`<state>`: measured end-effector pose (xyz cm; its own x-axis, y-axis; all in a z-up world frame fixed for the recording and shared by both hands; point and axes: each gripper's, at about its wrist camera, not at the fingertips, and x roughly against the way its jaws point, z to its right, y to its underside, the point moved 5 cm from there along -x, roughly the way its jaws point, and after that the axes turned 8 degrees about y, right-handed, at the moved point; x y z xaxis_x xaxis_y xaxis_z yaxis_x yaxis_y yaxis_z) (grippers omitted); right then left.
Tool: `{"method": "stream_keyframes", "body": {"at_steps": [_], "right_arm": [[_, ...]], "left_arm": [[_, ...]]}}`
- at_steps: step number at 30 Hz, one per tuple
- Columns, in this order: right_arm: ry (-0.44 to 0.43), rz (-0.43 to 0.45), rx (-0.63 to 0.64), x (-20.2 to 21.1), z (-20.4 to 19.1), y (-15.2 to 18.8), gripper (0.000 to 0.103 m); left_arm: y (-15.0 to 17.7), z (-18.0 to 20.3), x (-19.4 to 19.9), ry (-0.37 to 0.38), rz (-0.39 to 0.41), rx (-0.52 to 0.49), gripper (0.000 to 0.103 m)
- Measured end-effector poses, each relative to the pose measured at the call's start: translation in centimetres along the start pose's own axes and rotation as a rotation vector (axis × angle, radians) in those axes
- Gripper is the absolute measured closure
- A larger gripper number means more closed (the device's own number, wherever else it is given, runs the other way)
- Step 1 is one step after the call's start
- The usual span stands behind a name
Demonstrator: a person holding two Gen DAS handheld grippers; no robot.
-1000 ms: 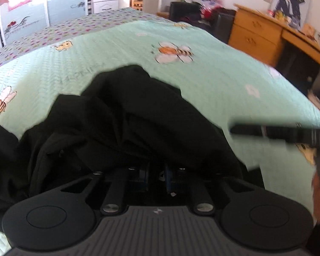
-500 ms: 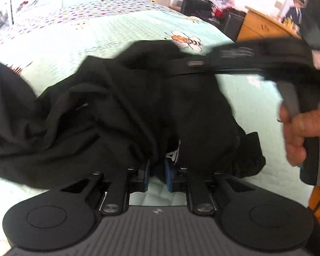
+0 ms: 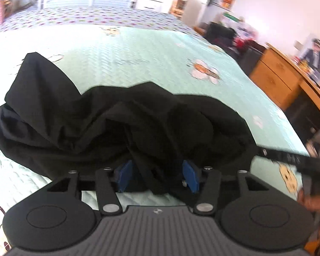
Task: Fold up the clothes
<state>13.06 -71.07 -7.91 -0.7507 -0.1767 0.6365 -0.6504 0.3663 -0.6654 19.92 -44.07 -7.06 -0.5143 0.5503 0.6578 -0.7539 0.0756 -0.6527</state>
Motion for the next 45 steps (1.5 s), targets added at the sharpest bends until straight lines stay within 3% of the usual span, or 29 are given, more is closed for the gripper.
{"method": "stream_keyframes", "body": {"at_steps": [4, 8, 10, 11, 12, 13, 15, 17, 19, 23, 25, 27, 30, 34, 36, 38, 42, 43, 45], "right_arm": [[-0.017, -0.005, -0.005, 0.1, 0.3, 0.4, 0.101], [-0.034, -0.007, -0.026, 0.1, 0.6, 0.5, 0.101], [-0.031, -0.006, -0.016, 0.1, 0.5, 0.6, 0.101], [-0.028, -0.007, -0.01, 0.0, 0.4, 0.7, 0.1], [-0.025, -0.012, -0.007, -0.1, 0.4, 0.8, 0.099], [-0.023, -0.016, -0.003, -0.3, 0.4, 1.0, 0.096], [-0.007, -0.016, -0.001, -0.4, 0.5, 1.1, 0.091], [0.012, -0.013, -0.005, -0.5, 0.7, 1.3, 0.079], [0.027, -0.002, -0.023, -0.2, 1.2, 1.2, 0.065], [0.019, 0.014, -0.027, 0.8, 1.3, 0.9, 0.048], [-0.02, 0.021, -0.005, 1.5, 0.5, 1.0, 0.027], [-0.096, 0.014, 0.025, 2.1, -0.9, 1.3, 0.021], [-0.231, -0.029, 0.064, 2.6, -3.5, 2.4, 0.021], [-0.384, -0.064, 0.033, 3.7, -5.2, 2.9, 0.021], [-0.42, -0.053, -0.014, 4.6, -4.8, 2.5, 0.021], [-0.378, -0.032, -0.016, 5.0, -4.5, 2.0, 0.02], [-0.101, 0.0, 0.145, 3.9, -4.7, 2.2, 0.02], [-0.071, -0.008, 0.16, 3.4, -4.7, 2.5, 0.02], [-0.099, -0.053, 0.117, 2.0, -4.7, 3.3, 0.02]], "left_arm": [[-1.0, 0.1, -1.7, -0.031, 0.015, 0.042, 0.041], [-1.7, -0.1, -3.9, -0.1, 0.007, 0.062, 0.04], [-1.8, 0.0, -3.9, -0.084, 0.04, 0.068, 0.041], [-2.1, -0.1, -4.4, -0.074, 0.056, 0.069, 0.044], [-2.4, -0.3, -5.0, -0.073, 0.06, 0.078, 0.064], [-2.5, -0.6, -5.4, -0.052, 0.055, 0.097, 0.091], [-2.7, -0.7, -5.0, -0.033, 0.072, 0.111, 0.097], [-2.8, -0.4, -3.6, -0.038, 0.119, 0.099, 0.099], [-3.5, 0.3, -0.2, -0.071, 0.205, 0.058, 0.099], [-3.8, -0.6, 8.3, -0.126, 0.327, -0.002, 0.099], [-3.0, -1.1, 11.7, -0.167, 0.349, -0.023, 0.099], [-1.5, -1.8, 13.8, -0.226, 0.339, -0.035, 0.099], [1.6, -4.3, 14.3, -0.319, 0.26, 0.009, 0.099], [5.0, -8.2, 14.2, -0.351, 0.169, 0.149, 0.099], [5.8, -8.6, 14.0, -0.349, 0.138, 0.165, 0.099], [6.3, -8.5, 14.2, -0.343, 0.125, 0.166, 0.099], [6.6, -7.6, 14.7, -0.332, 0.139, 0.175, 0.099], [6.5, -7.4, 14.9, -0.33, 0.146, 0.178, 0.099], [6.4, -7.0, 15.5, -0.329, 0.158, 0.172, 0.098]]}}
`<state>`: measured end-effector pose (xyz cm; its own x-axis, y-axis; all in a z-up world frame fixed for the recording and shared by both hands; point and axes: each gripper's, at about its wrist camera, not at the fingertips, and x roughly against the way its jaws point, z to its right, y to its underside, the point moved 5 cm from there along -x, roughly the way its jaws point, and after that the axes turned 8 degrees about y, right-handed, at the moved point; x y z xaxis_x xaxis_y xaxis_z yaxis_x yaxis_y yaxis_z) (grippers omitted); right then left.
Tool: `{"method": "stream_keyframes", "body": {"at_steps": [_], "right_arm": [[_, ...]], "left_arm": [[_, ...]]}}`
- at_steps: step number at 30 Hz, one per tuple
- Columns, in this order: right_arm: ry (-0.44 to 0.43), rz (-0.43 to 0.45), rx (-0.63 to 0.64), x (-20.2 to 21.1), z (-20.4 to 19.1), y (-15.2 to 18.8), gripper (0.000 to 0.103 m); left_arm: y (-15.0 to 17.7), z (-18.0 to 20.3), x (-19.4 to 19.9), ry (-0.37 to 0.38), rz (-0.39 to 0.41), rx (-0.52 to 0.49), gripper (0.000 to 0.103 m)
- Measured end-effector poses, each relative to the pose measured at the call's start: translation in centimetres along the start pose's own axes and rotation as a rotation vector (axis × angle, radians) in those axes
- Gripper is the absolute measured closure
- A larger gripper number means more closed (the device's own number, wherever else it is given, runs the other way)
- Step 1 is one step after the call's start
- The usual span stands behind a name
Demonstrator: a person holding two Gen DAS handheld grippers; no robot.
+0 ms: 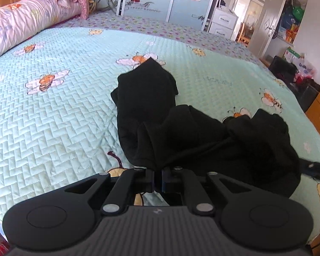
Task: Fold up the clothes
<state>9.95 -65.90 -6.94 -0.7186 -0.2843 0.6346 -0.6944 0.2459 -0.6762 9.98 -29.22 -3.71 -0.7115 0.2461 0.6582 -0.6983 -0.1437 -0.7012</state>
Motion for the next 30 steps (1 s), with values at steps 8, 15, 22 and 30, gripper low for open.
{"method": "stream_keyframes", "body": {"at_steps": [8, 15, 22, 30], "right_arm": [[0.113, -0.061, 0.167, -2.9, -2.9, 2.9, 0.09], [-0.262, -0.022, -0.194, 5.1, -2.2, 0.6, 0.092], [-0.506, 0.143, -0.343, 13.2, -1.5, -3.7, 0.092], [-0.324, 0.116, -0.408, 12.0, 2.4, -3.4, 0.089]], "left_arm": [[-1.1, 0.4, 3.2, 0.006, 0.069, -0.006, 0.098], [-4.7, 0.0, 7.0, 0.013, 0.188, 0.032, 0.098], [-8.9, 2.4, 12.0, 0.072, 0.353, 0.009, 0.098], [-7.8, 5.8, 10.6, 0.157, 0.263, -0.02, 0.098]]}}
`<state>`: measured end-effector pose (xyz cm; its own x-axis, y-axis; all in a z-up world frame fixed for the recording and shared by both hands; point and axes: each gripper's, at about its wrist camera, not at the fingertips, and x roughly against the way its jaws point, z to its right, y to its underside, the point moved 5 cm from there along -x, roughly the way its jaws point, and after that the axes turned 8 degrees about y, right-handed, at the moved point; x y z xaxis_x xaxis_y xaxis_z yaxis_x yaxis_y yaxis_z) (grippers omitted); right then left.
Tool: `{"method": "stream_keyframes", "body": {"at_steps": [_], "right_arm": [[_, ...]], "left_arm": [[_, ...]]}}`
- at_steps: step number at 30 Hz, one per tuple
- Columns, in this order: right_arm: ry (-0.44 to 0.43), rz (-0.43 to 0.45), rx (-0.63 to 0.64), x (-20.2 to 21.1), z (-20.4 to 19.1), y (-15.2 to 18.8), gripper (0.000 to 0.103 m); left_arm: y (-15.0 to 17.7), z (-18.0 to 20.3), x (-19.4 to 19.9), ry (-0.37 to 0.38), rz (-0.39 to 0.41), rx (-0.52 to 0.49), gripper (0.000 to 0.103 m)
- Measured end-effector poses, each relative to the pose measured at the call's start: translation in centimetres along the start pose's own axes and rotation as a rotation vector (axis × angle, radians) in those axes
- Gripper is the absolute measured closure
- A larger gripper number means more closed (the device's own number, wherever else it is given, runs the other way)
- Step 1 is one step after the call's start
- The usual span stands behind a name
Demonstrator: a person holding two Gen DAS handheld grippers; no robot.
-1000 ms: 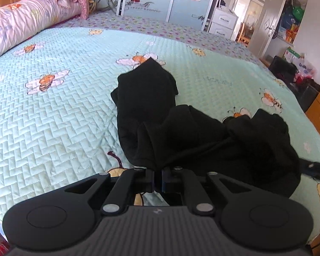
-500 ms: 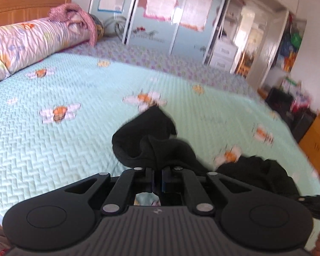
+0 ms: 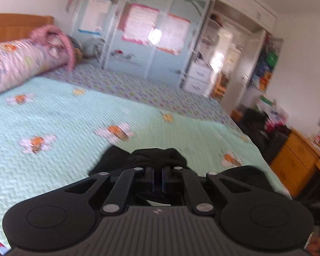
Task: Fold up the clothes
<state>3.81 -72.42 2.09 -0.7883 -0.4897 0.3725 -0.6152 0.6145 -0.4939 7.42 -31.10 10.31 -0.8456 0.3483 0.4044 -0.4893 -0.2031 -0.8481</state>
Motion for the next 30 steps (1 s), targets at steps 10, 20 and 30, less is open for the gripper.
{"method": "stream_keyframes", "body": {"at_steps": [10, 20, 30], "right_arm": [[0.357, -0.122, 0.269, -1.8, 2.0, 3.6, 0.071], [0.16, -0.23, 0.405, -10.1, -4.3, 6.6, 0.053], [0.154, -0.293, 0.591, -14.3, -5.3, 10.4, 0.086]], "left_arm": [[5.9, 0.5, -3.3, -0.018, -0.211, -0.091, 0.098], [5.4, 0.8, -3.4, -0.07, -0.231, -0.112, 0.098], [4.7, 2.3, -3.9, -0.049, -0.231, -0.12, 0.098]]}}
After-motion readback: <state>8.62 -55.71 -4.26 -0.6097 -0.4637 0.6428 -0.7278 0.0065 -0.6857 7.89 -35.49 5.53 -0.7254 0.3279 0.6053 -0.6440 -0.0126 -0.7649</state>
